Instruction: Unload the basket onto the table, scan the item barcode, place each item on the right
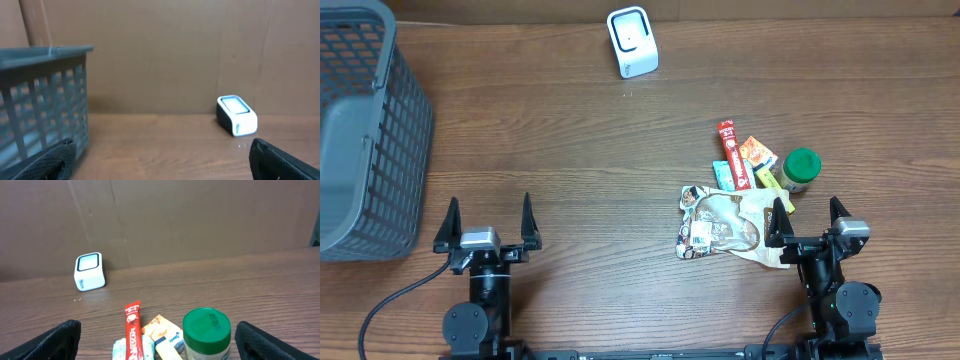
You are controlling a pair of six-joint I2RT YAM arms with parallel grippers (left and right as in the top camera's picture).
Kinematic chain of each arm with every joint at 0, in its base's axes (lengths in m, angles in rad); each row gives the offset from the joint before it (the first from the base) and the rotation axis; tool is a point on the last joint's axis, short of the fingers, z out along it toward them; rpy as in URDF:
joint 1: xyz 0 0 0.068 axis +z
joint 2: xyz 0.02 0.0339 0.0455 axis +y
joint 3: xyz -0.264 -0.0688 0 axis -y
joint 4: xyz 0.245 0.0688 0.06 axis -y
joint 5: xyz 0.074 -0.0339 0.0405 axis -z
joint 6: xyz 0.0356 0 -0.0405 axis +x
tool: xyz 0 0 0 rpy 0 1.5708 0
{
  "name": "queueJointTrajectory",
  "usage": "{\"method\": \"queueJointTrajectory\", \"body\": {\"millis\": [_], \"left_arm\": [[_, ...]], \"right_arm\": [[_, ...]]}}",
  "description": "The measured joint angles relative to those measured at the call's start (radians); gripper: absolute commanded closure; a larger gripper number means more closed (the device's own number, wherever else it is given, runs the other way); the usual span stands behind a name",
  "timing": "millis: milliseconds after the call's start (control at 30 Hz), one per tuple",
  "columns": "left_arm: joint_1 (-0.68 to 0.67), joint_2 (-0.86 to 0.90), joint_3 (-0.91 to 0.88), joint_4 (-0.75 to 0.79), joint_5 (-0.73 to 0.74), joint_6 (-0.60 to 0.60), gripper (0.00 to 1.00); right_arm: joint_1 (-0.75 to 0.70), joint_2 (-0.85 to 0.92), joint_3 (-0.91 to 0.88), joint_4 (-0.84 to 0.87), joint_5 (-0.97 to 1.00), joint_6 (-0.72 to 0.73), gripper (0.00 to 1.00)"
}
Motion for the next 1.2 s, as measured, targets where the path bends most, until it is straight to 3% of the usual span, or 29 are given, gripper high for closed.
{"method": "queueJointTrajectory", "body": {"millis": [433, 1200], "left_arm": [[0.015, -0.044, -0.023, -0.231, 0.020, -0.018, 0.00], [0.015, -0.045, -0.023, -0.232, 0.021, -0.018, 0.00]], "right_arm": [[0.000, 0.000, 0.000, 0.000, 0.000, 0.000, 0.00], [0.000, 0.000, 0.000, 0.000, 0.000, 0.000, 0.00]]}}
